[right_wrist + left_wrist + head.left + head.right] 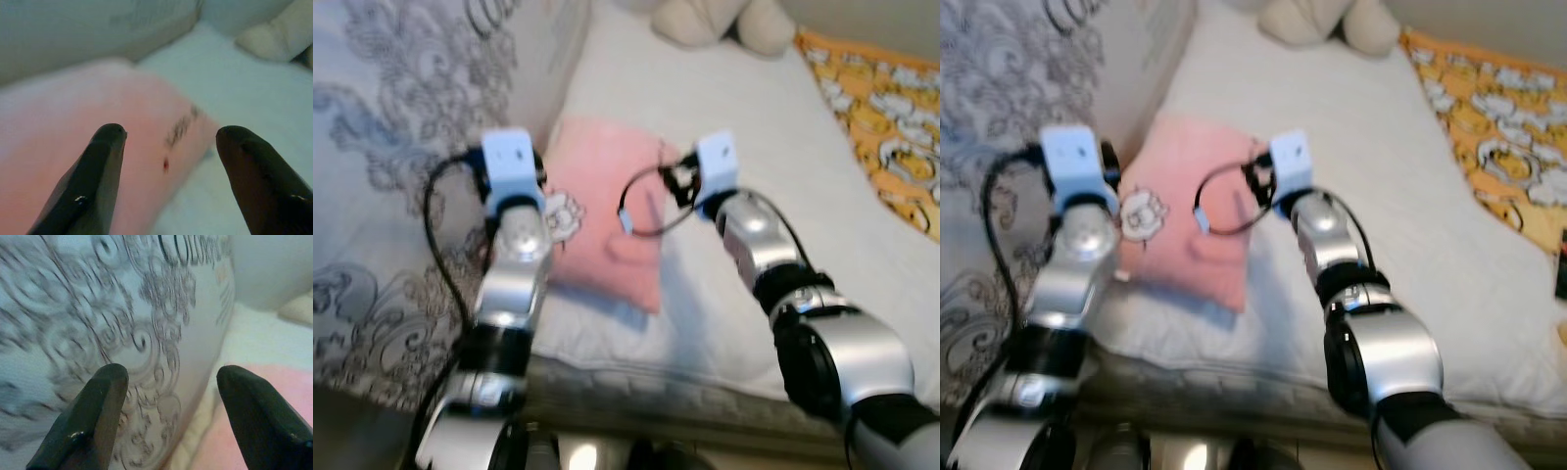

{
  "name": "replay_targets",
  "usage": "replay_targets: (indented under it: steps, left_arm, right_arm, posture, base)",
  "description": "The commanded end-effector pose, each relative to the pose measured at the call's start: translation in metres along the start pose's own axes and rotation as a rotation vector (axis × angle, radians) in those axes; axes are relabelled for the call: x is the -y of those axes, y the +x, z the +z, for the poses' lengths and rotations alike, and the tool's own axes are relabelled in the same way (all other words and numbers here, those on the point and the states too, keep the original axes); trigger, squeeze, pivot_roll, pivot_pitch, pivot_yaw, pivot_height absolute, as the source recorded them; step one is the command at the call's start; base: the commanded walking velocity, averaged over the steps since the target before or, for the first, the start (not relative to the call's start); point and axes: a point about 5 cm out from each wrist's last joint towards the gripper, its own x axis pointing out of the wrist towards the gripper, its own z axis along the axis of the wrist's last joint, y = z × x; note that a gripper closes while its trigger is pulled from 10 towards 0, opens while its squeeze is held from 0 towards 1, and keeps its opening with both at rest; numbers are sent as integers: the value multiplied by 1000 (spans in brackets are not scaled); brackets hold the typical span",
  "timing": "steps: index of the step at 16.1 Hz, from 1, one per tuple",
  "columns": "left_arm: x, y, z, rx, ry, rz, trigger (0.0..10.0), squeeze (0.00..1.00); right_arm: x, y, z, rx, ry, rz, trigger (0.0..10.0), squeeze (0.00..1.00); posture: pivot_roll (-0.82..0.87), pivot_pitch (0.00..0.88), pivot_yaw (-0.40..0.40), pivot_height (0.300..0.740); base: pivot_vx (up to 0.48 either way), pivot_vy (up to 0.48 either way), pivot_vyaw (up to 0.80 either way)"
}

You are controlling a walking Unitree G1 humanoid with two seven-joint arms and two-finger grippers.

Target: Clean up the room

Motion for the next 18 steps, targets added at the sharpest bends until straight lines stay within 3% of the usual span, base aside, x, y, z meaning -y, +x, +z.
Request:
replay_targets:
  steps: [1,2,4,7,8,11,12,14,15,16,17,18]
  left_arm:
    - [6,-8,11,52,-7,-96,10000,1000]
    - [5,-10,13,61,-12,-115,10000,1000]
    - [-13,-12,17,114,32,-202,10000,1000]
    - [-41,-20,14,134,116,-239,10000,1000]
    - [-43,-21,13,132,124,-242,10000,1000]
    - [-66,-57,-11,32,163,-254,10000,1000]
    - [-68,-66,-13,25,168,-272,10000,1000]
    - [-68,-70,-15,17,166,-283,10000,1000]
    - [-67,-68,-17,3,162,-279,10000,898]
    - [-65,-63,-16,8,162,-273,10000,0]
    - [-64,-60,-14,17,163,-269,10000,0]
    - [-65,-57,-10,28,163,-260,10000,0]
  right_arm:
    - [13,-2,14,107,37,-94,10000,1000]
    - [13,-3,15,126,45,-107,10000,1000]
    - [14,-16,15,236,35,-182,10000,1000]
    - [17,-44,-5,261,65,-316,10000,1000]
    - [17,-47,-7,257,64,-326,10000,1000]
    - [11,-106,-44,201,63,-443,10000,1000]
    - [7,-118,-47,188,45,-444,10000,1000]
    - [3,-124,-49,169,50,-428,10000,1000]
    - [0,-122,-53,138,62,-410,10000,1000]
    - [-2,-116,-55,111,62,-398,10000,1000]
    - [-2,-113,-55,103,66,-402,10000,51]
    - [-2,-111,-49,94,77,-404,10000,0]
  posture:
    - [197,9,-119,740]
    - [197,9,-119,740]
    - [181,0,-101,740]
    - [157,0,-81,740]
    - [157,0,-81,740]
    - [138,0,-64,740]
    - [136,0,-64,740]
    - [135,0,-65,740]
    - [135,0,-64,740]
    - [136,0,-64,740]
    - [136,0,-63,740]
    - [135,0,-63,740]
  base:
    - [0,0,0]
    - [0,0,0]
    - [0,0,0]
    - [0,0,0]
    - [0,0,0]
    - [0,0,0]
    - [0,0,0]
    - [0,0,0]
    - [0,0,0]
    - [0,0,0]
    - [0,0,0]
    - [0,0,0]
